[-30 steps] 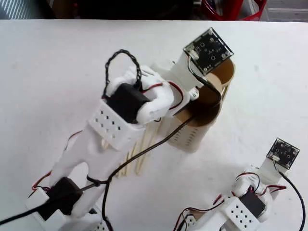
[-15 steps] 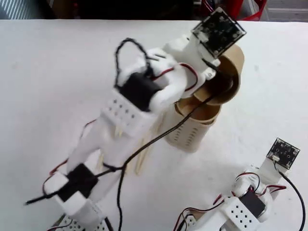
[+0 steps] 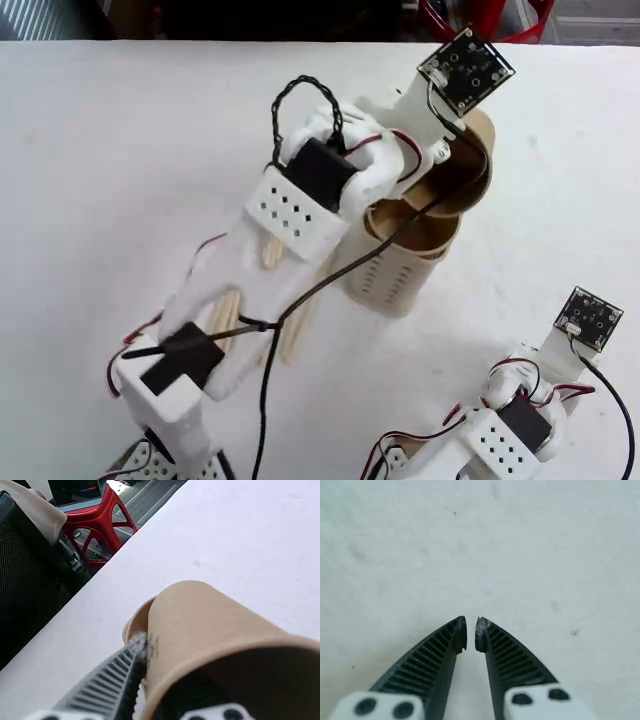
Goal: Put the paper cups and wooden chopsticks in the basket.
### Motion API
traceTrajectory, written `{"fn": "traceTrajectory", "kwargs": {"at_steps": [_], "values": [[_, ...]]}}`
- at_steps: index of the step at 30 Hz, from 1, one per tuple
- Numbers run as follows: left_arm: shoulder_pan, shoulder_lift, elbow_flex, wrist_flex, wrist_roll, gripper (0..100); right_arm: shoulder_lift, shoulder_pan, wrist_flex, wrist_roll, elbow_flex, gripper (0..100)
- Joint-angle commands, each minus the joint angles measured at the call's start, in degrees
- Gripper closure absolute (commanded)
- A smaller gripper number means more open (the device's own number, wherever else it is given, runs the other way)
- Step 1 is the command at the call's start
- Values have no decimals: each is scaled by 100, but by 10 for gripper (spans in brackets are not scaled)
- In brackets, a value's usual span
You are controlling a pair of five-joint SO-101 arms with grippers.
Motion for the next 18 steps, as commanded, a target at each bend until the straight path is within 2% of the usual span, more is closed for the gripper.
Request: {"fn": "traceTrajectory", "kwargs": {"at_steps": [1, 6, 18], "values": [[-40, -57, -88, -167, 79, 941, 13, 84, -75, -44, 35, 954], [-40, -13, -422, -79, 35, 822, 13, 84, -75, -44, 35, 954], [-48, 4, -1284, 44, 26, 846, 13, 84, -75, -44, 35, 954]]}}
